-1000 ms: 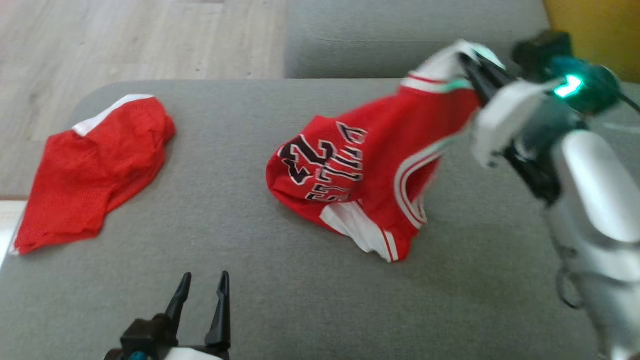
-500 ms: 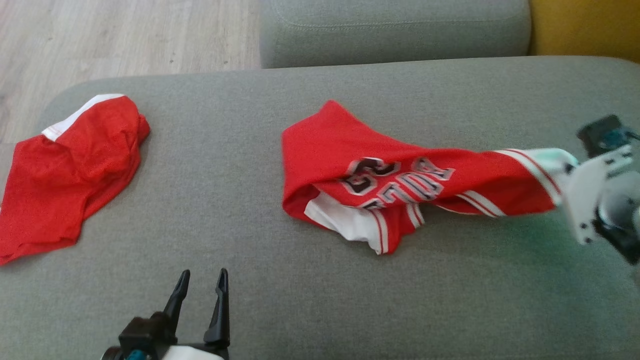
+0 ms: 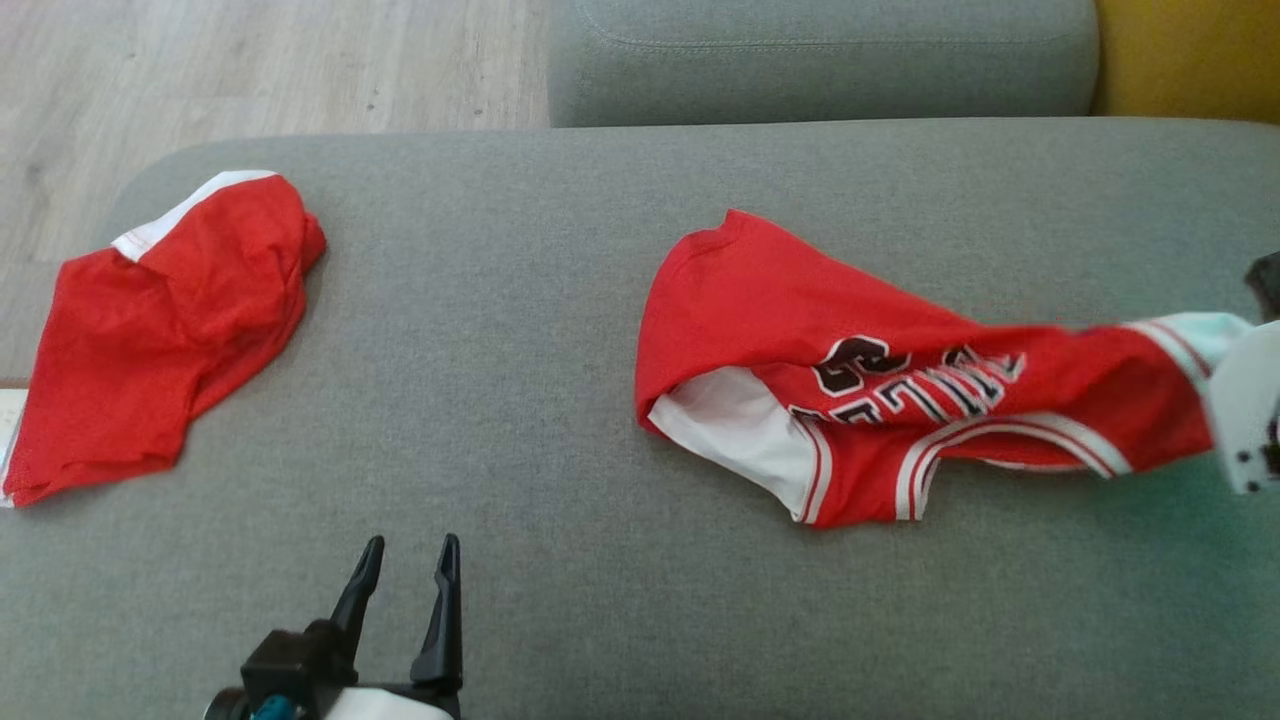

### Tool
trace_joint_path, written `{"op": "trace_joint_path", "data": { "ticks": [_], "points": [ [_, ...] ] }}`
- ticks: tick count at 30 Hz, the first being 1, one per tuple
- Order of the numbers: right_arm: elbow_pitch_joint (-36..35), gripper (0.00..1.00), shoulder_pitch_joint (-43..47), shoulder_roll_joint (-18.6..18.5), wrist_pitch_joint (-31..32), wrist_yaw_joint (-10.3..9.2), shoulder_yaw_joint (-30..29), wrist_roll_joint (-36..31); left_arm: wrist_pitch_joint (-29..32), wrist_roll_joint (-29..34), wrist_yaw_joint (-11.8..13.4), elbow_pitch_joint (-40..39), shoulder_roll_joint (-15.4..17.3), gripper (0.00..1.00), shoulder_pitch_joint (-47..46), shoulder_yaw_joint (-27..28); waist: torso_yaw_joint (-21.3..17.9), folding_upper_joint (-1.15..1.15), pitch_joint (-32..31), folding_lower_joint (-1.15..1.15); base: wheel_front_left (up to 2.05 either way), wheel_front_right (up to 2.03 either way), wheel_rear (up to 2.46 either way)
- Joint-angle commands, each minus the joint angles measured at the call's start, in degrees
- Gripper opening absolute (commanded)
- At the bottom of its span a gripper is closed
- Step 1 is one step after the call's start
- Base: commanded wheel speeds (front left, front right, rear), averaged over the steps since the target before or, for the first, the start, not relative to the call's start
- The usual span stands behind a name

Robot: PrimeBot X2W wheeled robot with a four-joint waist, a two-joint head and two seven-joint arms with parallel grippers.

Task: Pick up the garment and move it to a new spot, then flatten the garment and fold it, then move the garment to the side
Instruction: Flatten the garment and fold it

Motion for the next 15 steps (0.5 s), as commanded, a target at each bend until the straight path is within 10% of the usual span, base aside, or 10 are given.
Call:
{"op": "trace_joint_path", "data": {
  "ticks": [1,15],
  "points": [
    [-1.3,1.00,-0.2,0.3,-1.3,-0.04,-0.5,-0.5,-0.7,0.1,0.2,-1.7,-0.4,1.00,-3.0,1.2,0.2,0.00,0.0,0.00,0.00,0.00,0.00],
    [-11.4,1.00,0.4,12.7,-18.4,-0.04,-6.8,-2.8,-0.7,0.2,0.4,-2.4,-0.4,1.00,-3.1,1.5,-0.8,0.00,1.2,0.00,0.00,0.00,0.00]
  ]
}}
